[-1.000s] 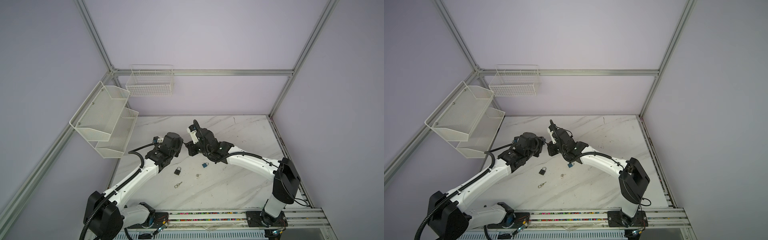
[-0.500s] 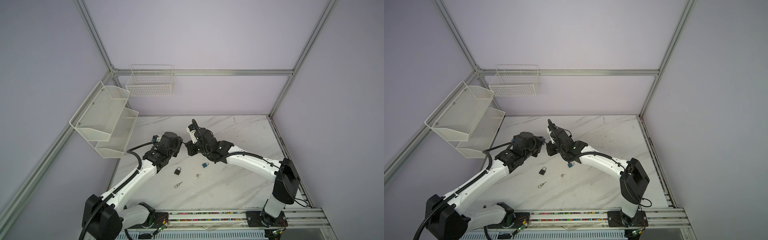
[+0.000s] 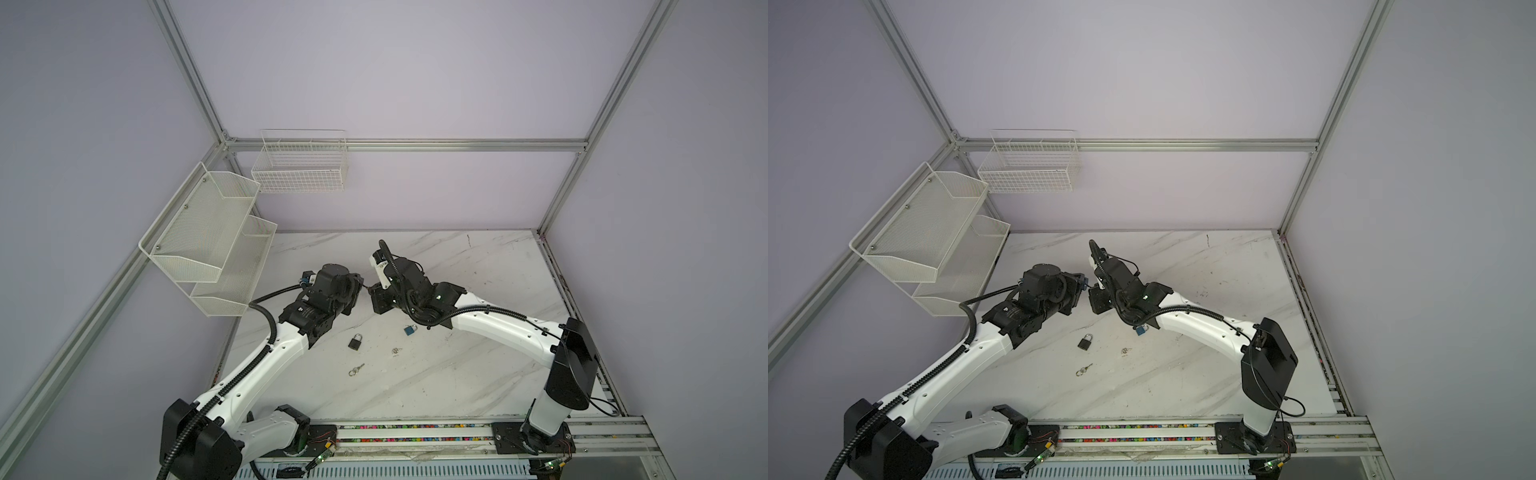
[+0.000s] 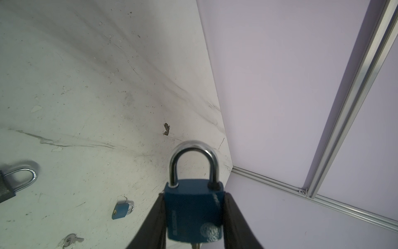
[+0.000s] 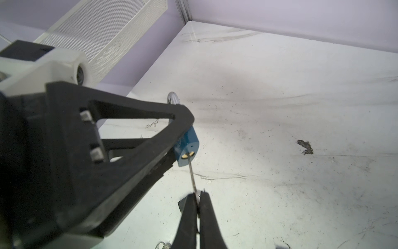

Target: Unlock with the key

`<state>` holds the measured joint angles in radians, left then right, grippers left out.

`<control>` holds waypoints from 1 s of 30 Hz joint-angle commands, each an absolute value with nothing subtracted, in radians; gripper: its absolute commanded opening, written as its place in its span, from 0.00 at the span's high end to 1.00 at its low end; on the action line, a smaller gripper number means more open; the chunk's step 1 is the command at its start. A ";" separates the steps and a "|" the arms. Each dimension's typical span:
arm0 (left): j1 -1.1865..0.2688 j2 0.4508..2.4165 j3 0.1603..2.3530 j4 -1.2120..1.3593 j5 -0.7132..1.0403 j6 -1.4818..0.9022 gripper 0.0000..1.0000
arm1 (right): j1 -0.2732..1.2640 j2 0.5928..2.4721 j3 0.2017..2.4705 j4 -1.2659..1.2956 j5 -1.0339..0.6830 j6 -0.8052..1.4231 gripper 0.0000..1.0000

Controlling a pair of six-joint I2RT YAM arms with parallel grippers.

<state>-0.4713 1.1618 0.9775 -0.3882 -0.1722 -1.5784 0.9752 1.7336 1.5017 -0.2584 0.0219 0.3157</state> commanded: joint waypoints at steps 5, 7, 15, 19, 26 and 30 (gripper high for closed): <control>-0.498 1.146 0.993 -0.357 -0.056 -1.550 0.96 | 0.974 1.750 1.537 -0.140 -0.095 0.457 1.00; -0.500 1.143 0.980 -0.357 -0.052 -1.545 0.96 | 0.973 1.746 1.541 -0.152 -0.053 0.460 1.00; -0.499 1.113 0.923 -0.376 -0.102 -1.543 0.96 | 0.973 1.681 1.500 -0.206 0.001 0.405 1.00; -0.497 1.108 0.923 -0.393 -0.139 -1.539 0.95 | 0.973 1.649 1.472 -0.231 -0.006 0.403 1.00; -0.488 1.098 0.943 -0.402 -0.152 -1.529 0.95 | 0.974 1.592 1.422 -0.237 -0.038 0.408 1.00; -0.485 1.086 0.942 -0.404 -0.146 -1.528 0.95 | 0.974 1.606 1.435 -0.267 -0.046 0.412 1.00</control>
